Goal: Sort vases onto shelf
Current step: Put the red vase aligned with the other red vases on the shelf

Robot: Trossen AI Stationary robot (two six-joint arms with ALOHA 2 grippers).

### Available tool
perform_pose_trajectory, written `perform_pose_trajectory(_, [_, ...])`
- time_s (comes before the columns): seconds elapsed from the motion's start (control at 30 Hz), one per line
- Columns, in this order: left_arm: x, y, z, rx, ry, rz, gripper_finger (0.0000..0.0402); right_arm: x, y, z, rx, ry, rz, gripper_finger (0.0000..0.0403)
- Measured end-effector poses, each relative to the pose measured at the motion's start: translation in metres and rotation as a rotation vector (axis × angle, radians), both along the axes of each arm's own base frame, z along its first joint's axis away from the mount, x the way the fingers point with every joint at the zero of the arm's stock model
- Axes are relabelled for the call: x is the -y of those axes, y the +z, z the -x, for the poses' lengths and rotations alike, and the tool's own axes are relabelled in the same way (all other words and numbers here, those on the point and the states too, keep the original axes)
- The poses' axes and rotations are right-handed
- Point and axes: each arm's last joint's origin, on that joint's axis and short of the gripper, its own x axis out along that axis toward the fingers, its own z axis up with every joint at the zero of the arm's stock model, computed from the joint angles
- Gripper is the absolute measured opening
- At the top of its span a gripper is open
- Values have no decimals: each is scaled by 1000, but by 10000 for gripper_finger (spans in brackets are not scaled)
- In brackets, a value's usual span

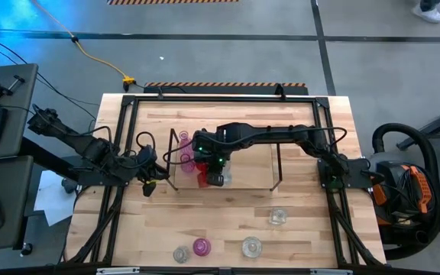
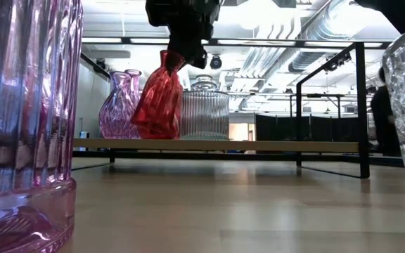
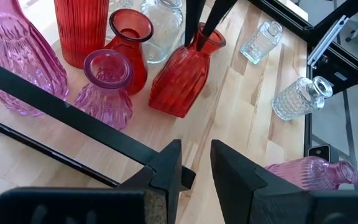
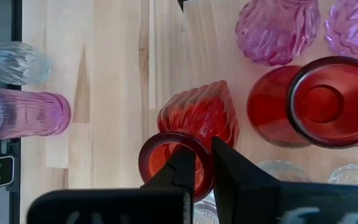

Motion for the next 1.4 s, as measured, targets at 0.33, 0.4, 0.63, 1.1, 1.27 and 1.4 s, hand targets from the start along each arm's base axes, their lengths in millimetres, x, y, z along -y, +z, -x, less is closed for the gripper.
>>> perform_pose_trajectory(0.33, [0,0,0,1,2,0,76,0,0,0,5,17,3,27])
perform_pose_trajectory(0.4, [0,0,0,1,2,0,76,0,0,0,5,16,2,38])
perform_pose_trajectory(0.63, [0,0,0,1,2,0,76,3,1,0,7,0,16,62])
perform_pose_trajectory(1.1, [0,0,0,0,1,-1,76,4,2,-2,31,-6,20,64])
perform_pose_trajectory(1.27, [0,0,0,0,1,-1,76,4,2,-2,32,-6,21,64])
perform_pose_trajectory(1.4, [0,0,0,2,6,-4,76,4,2,-3,39,-19,22,64])
